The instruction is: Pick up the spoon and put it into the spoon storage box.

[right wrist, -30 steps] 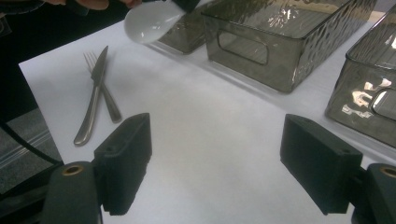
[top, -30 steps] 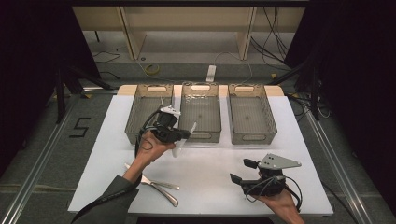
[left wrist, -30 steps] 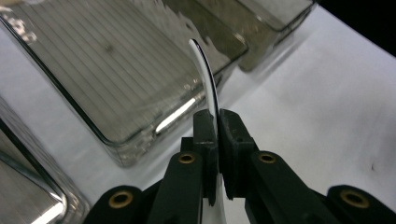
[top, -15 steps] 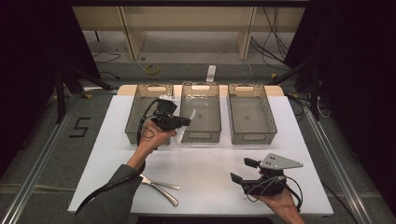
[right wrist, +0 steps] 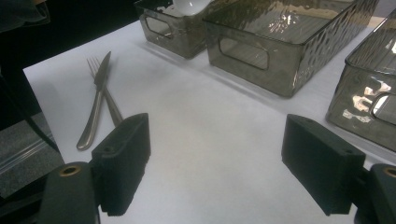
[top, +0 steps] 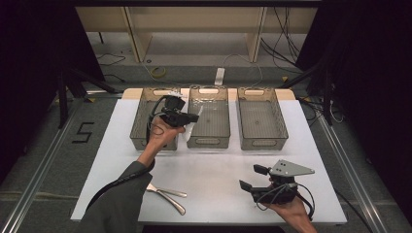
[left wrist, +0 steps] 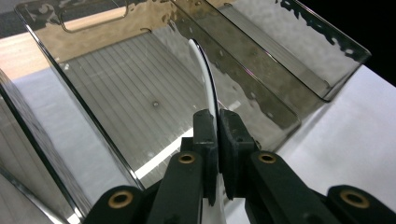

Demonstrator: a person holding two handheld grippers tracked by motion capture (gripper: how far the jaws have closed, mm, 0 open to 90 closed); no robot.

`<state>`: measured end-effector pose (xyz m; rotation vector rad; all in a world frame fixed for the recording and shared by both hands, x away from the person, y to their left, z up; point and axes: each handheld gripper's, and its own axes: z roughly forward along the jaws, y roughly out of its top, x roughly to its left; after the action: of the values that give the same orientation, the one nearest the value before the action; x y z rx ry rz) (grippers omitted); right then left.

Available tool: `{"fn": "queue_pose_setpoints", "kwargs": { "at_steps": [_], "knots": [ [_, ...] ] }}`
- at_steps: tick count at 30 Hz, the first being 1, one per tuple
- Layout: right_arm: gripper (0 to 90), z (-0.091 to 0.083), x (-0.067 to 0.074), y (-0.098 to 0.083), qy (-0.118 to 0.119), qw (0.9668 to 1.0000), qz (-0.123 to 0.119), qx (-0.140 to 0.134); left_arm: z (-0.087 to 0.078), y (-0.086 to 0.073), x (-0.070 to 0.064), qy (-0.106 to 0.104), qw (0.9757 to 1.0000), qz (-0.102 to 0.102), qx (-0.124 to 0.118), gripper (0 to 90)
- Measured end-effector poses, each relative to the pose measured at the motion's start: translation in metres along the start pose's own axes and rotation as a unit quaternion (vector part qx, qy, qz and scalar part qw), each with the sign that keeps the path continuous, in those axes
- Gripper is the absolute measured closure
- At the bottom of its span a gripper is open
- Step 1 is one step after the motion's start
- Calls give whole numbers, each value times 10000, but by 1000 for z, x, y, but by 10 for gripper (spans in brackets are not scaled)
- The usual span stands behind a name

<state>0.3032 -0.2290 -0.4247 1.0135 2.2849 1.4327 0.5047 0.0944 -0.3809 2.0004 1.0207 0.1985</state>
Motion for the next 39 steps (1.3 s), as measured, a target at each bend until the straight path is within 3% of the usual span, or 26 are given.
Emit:
{"fn": "queue_pose_setpoints", "kwargs": {
  "at_steps": [16, 33, 39],
  "knots": [
    [247, -1, 0, 0, 14, 10000, -12, -24, 19, 15, 6, 124, 9998, -109, -78, 854],
    [248, 0, 1, 0, 46, 10000, -26, -4, 31, 15, 14, 379, 9990, -208, -129, 852],
    [248, 0, 1, 0, 54, 10000, -23, -2, 38, 15, 15, 381, 9989, -258, -113, 849]
  ]
}}
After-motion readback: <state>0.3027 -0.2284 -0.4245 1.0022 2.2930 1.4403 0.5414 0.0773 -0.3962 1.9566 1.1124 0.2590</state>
